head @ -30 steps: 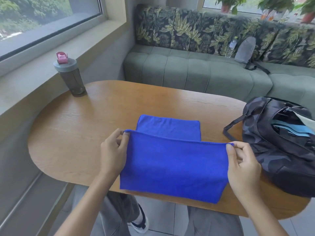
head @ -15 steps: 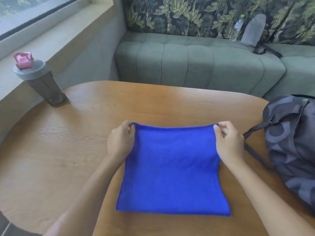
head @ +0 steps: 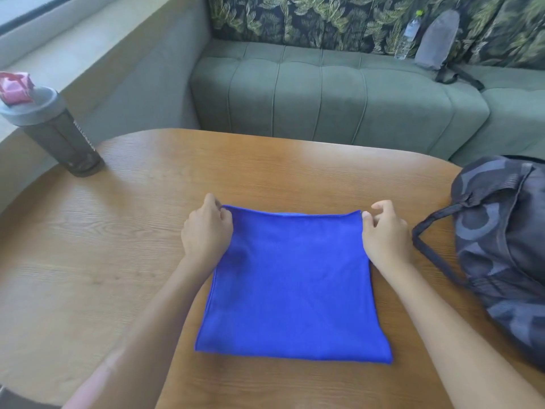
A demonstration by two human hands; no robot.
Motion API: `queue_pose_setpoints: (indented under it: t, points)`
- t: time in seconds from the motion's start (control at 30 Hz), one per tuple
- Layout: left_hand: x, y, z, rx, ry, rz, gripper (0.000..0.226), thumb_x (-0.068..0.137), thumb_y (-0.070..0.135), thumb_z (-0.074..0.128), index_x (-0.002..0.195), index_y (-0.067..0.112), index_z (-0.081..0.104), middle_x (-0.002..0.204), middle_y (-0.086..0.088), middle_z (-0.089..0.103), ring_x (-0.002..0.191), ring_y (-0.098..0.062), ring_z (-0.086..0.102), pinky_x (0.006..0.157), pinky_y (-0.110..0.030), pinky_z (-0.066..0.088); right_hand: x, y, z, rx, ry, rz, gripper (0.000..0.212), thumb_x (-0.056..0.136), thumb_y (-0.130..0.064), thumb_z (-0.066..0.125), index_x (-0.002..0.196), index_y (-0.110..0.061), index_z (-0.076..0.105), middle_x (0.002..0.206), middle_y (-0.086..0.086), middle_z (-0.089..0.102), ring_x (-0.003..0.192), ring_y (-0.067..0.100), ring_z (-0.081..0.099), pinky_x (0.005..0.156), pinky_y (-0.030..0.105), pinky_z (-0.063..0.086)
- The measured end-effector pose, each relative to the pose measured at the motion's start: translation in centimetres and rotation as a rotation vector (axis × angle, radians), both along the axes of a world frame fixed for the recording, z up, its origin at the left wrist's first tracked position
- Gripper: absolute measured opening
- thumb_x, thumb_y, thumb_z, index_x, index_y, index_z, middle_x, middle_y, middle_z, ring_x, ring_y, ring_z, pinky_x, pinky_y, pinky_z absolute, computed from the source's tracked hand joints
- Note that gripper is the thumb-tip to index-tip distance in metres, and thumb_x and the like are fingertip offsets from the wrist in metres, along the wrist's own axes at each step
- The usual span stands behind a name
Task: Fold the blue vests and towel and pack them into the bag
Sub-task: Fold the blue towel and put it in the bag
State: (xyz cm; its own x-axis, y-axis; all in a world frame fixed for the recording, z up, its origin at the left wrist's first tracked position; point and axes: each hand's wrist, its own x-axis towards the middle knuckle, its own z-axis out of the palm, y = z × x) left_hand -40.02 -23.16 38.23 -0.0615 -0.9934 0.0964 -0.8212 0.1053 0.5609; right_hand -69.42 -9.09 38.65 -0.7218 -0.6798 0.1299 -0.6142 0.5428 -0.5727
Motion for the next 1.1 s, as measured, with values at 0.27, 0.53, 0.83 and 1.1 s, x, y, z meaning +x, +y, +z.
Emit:
queue_pose_setpoints:
  t: [0.27,0.53,0.83,1.1]
  points:
    - [1.2,6.3,0.2,-0.203,0.119,-0.123,0.023,0.091,0.005,0.057,0.113,0.009,0.056,0.116,-0.009,0.053,0.106,-0.032,0.050,0.092,-0.041,0.044,5.9,4.2,0.9,0.026,0.137,0.375,0.022,0.102,-0.025,0.054,0.122,-0.016,0.059,0.119,-0.001,0.062,0.116,0.020,0.050,0.095,0.036,0.043]
    - [1.5,2.2,0.9,-0.086,0.117,-0.218,0.024,0.091,0.002,0.045,0.106,0.013,0.061,0.104,-0.003,0.060,0.099,-0.028,0.053,0.080,-0.038,0.045,7.2,6.3,-0.8,0.096,0.146,0.518,0.029,0.103,-0.022,0.054,0.129,-0.015,0.063,0.133,-0.004,0.061,0.129,0.013,0.048,0.108,0.027,0.038]
    - [0.6,-3.2,1.2,0.532,0.802,0.064,0.027,0.093,-0.007,0.044,0.095,0.006,0.068,0.093,-0.014,0.070,0.096,-0.029,0.070,0.094,-0.039,0.058,4.5,3.3,-0.3,0.215,0.122,0.511,0.039,0.106,-0.016,0.045,0.143,-0.011,0.053,0.150,0.000,0.047,0.143,0.014,0.035,0.115,0.024,0.026]
    - [0.7,2.6,1.8,-0.004,0.442,-0.060,0.023,0.091,0.005,0.048,0.106,0.019,0.060,0.112,0.001,0.053,0.101,-0.017,0.054,0.087,-0.034,0.046,7.7,1.2,-0.1,0.122,0.136,0.638,0.036,0.106,-0.013,0.043,0.139,-0.011,0.057,0.143,-0.001,0.055,0.137,0.016,0.041,0.114,0.030,0.034]
